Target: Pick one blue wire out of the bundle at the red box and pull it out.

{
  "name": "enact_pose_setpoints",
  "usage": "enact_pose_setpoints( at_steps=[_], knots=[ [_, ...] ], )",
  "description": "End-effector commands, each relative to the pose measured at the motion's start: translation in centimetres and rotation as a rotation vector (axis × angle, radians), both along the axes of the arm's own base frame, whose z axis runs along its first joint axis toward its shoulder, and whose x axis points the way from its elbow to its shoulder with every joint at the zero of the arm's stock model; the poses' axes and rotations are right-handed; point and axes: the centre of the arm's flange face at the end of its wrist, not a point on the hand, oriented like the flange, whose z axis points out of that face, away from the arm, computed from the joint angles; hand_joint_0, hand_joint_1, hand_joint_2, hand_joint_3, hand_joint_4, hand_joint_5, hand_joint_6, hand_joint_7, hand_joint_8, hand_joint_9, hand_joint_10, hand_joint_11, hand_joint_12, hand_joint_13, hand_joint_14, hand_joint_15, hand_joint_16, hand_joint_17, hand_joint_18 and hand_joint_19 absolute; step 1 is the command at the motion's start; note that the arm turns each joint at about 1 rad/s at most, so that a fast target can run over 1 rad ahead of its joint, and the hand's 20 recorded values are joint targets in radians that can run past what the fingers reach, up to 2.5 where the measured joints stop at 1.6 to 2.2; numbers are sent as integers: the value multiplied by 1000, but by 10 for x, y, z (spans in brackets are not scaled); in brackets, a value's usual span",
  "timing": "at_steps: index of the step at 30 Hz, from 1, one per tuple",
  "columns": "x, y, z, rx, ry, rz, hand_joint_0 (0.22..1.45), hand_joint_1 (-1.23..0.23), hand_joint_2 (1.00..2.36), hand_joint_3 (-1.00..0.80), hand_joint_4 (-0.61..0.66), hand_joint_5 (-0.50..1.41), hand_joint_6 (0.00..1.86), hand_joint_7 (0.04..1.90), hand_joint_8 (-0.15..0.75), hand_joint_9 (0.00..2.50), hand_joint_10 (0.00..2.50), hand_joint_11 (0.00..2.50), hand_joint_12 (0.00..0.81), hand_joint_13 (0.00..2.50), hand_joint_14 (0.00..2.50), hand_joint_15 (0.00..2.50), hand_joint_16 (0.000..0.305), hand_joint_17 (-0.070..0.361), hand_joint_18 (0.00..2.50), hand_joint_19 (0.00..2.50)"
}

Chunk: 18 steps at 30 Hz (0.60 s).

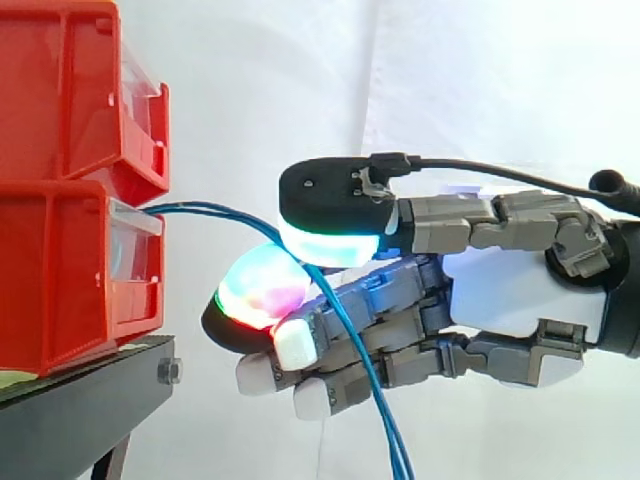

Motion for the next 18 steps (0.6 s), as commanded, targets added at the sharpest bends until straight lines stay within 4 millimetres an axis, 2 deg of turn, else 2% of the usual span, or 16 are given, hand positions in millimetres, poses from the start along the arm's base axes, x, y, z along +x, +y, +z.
enact_pose_setpoints(
  at_steps=[1, 11, 15, 18],
  knots=[
    [-2, -2, 0, 50, 1, 10, 588, -683, 1006, 14, 252, -124, 874, 872, 368, 1014, 17, 504, 458, 692, 13, 322, 73, 163, 603, 499],
    [-9, -5, 10, 66, 36, 12, 591, -681, 1006, 9, 247, -125, 874, 871, 369, 1053, 19, 570, 460, 706, 13, 333, 72, 162, 606, 509],
    [-12, -6, 16, 63, 51, 10, 592, -679, 1007, 7, 250, -127, 875, 876, 370, 1210, 24, 785, 464, 740, 14, 369, 72, 162, 601, 512],
    [-12, -8, 16, 64, 52, 8, 593, -677, 1007, 0, 248, -128, 876, 873, 365, 1215, 26, 800, 464, 754, 15, 382, 72, 161, 602, 510]
  ],
)
